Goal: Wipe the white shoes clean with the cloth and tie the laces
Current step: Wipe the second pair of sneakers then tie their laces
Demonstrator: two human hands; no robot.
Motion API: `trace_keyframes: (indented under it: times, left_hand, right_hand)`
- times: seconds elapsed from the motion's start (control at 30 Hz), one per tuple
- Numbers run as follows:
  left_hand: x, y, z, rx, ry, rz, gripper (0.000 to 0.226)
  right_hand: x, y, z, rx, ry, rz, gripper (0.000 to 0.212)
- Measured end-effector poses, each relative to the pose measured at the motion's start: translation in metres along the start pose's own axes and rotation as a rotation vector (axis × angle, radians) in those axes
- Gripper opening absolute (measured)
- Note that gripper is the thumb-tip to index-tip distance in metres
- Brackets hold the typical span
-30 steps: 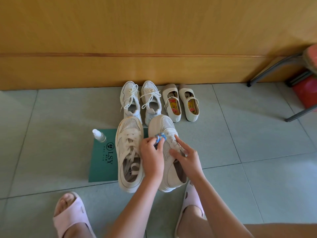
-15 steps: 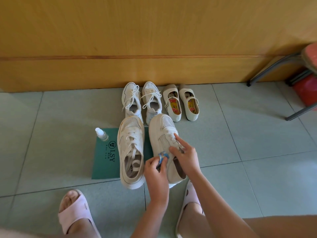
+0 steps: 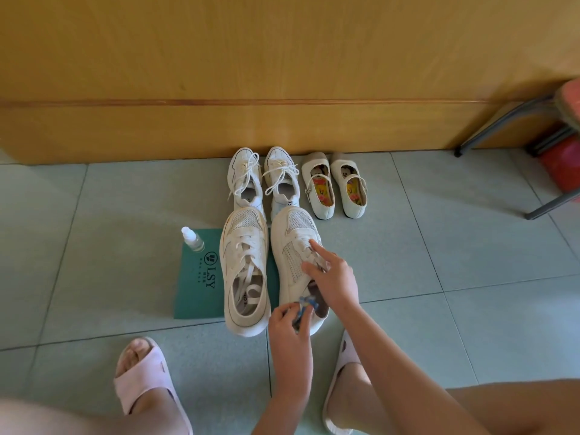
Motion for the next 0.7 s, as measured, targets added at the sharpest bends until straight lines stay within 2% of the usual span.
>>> trace_keyframes:
  times: [0.5,0.7]
  left_hand:
    - [0.019,0.020,0.016,0.060,-0.049,0.057,0.010]
    - [0.007,0.019,0.035,0.050,0.118,0.114,0.013]
  right_hand:
    - [0.007,-0.001,-0.003,0.002,0.104,0.015,0.050]
    - [0.012,0.000,-0.008,-0.014,0.160,0.008,0.050]
Point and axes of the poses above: each hand's wrist, its own y-axis away from the middle knuckle, its own z-axis out of the back of the hand, x = y × z, the point moved 9 cm from there along -y, towards the middle knuckle, and after that the axes turned 8 degrees about z, right-handed, at the moved point
